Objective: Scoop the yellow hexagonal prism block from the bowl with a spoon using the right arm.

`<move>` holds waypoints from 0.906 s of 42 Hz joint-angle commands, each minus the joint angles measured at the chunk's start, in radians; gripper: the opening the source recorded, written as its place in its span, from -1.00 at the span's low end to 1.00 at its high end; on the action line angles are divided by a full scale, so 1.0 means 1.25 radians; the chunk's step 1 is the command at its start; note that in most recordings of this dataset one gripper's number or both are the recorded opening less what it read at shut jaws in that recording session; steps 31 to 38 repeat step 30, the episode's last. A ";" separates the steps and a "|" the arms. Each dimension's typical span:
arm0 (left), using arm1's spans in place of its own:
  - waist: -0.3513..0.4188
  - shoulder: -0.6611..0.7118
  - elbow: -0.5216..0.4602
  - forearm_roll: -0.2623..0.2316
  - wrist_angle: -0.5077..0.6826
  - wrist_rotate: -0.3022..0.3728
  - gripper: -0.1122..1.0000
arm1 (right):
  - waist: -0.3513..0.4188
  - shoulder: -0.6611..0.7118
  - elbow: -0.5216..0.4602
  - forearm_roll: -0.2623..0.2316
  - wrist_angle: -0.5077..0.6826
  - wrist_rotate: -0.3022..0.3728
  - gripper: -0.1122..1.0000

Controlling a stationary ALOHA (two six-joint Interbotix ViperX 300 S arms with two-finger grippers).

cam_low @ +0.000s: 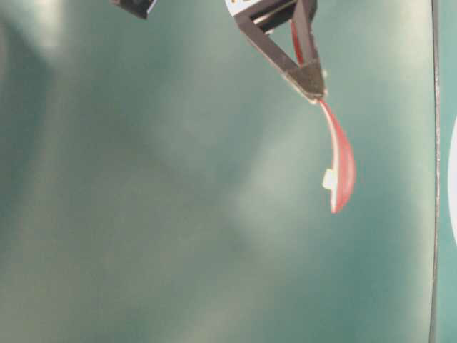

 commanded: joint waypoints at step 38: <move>0.000 0.006 -0.010 0.002 0.036 -0.006 -0.81 | 0.028 -0.082 0.029 -0.005 0.001 -0.001 -0.38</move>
